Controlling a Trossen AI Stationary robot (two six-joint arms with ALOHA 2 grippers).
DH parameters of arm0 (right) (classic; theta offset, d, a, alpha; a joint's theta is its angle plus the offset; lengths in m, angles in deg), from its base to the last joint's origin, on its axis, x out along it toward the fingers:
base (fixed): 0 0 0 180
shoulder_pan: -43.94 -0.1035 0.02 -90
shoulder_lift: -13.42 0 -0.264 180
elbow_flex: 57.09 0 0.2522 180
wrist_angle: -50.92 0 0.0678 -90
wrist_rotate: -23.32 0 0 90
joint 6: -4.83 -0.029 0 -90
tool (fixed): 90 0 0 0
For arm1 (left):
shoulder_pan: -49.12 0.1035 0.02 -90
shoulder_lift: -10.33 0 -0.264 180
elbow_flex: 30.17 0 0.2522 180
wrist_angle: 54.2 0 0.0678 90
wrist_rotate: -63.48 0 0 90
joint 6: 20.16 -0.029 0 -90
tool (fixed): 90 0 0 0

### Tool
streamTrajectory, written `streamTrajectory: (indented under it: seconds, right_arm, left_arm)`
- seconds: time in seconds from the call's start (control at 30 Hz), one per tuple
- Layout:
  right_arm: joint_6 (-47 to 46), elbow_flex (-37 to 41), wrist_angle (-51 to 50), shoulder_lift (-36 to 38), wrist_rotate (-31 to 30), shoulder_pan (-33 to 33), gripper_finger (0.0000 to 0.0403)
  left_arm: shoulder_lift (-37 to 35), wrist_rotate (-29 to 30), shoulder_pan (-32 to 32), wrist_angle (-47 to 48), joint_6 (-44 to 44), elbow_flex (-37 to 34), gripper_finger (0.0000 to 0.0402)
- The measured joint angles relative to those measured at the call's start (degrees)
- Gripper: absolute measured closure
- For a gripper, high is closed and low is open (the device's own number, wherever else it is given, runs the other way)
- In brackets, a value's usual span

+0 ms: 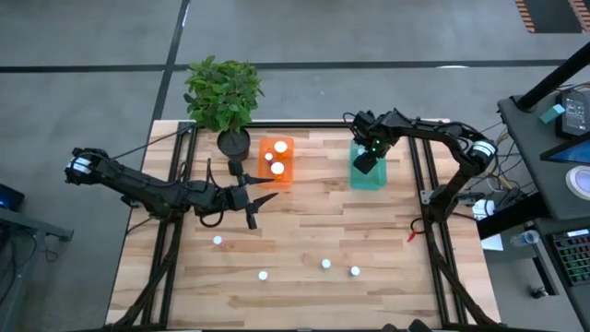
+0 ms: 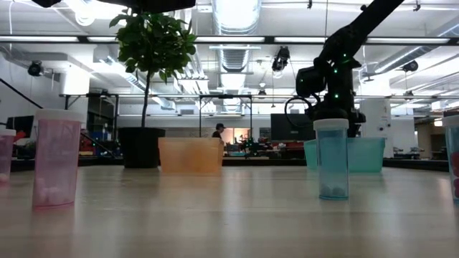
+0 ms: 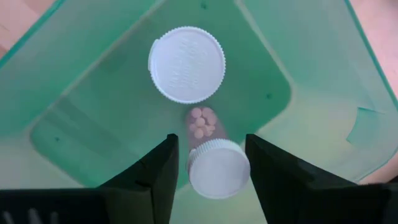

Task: Pick and place medicine bottles into bin by pill shape (circle, oval)
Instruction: Put the top right pink tablet bottle into the green bin, then put the bottom pink tablet bottle into the green bin

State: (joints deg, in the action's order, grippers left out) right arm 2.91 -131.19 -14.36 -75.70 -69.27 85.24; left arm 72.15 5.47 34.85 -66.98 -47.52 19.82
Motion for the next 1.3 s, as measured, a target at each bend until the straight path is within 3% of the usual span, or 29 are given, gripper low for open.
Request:
streamTrajectory:
  seconds: [0.23,0.47,0.8,1.07,1.3]
  right_arm:
    - [0.0,-2.2,-1.7,0.2,-0.5,0.0,0.0197]
    - [-1.3,-6.9,-5.8,1.7,-0.5,0.0,0.0192]
    - [-6.5,-7.2,-6.5,12.7,-0.5,-3.1,0.0192]
    - [-11.9,0.2,3.9,26.6,-1.3,-13.9,0.0193]
    - [-13.2,9.1,17.4,36.6,-10.2,-27.7,0.0193]
  left_arm:
    - [0.0,0.0,0.0,0.0,0.0,0.0,0.0244]
    - [0.0,0.0,0.0,0.0,0.0,0.0,0.0244]
    - [0.0,0.0,0.0,0.0,0.0,0.0,0.0244]
    - [0.0,0.0,0.0,0.0,0.0,0.0,0.0244]
    - [0.0,0.0,0.0,0.0,0.0,0.0,0.0244]
